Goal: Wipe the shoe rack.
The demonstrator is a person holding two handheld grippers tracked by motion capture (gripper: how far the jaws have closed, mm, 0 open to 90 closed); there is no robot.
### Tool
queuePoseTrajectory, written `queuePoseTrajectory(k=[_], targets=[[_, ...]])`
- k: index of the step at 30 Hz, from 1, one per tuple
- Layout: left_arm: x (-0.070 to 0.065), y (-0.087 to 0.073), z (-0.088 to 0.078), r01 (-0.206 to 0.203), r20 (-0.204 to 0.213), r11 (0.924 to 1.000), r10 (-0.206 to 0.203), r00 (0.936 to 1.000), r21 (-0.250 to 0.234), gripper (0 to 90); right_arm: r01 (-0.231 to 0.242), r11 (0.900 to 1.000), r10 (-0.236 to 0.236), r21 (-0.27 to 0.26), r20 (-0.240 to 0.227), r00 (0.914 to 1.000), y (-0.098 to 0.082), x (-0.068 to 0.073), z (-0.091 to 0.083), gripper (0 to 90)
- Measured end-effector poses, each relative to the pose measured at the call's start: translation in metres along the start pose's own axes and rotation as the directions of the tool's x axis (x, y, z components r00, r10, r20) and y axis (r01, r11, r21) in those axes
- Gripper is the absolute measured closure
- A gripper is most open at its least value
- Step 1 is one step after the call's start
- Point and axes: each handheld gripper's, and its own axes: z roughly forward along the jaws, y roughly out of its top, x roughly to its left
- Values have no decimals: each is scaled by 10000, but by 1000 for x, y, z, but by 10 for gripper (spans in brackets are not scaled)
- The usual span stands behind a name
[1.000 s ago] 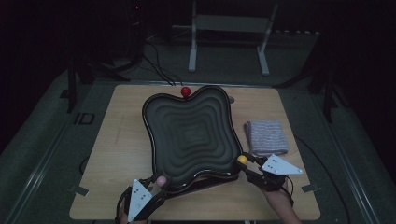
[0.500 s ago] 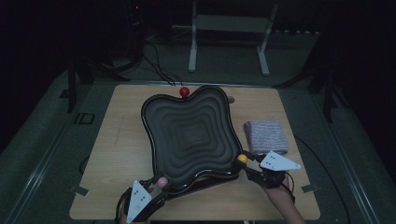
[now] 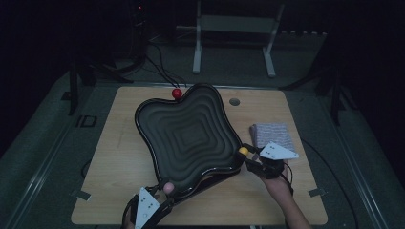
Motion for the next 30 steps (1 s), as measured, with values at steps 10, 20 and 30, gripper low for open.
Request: queuePoseTrajectory(k=[10, 20, 30], targets=[[-2, 1, 3, 124, 45, 9999, -124, 9999, -30, 597, -216, 9998, 217, -27, 80, 9997, 9, -10, 25, 593], [-6, 0, 4, 246, -161, 9996, -248, 9996, -128, 597, -780, 9969, 774, -121, -392, 9962, 18, -36, 8, 396], [-6, 0, 3, 306, -175, 9995, -308, 9994, -86, 597, -2102, 9765, 2153, -469, 2156, 9524, 11, -99, -27, 344]])
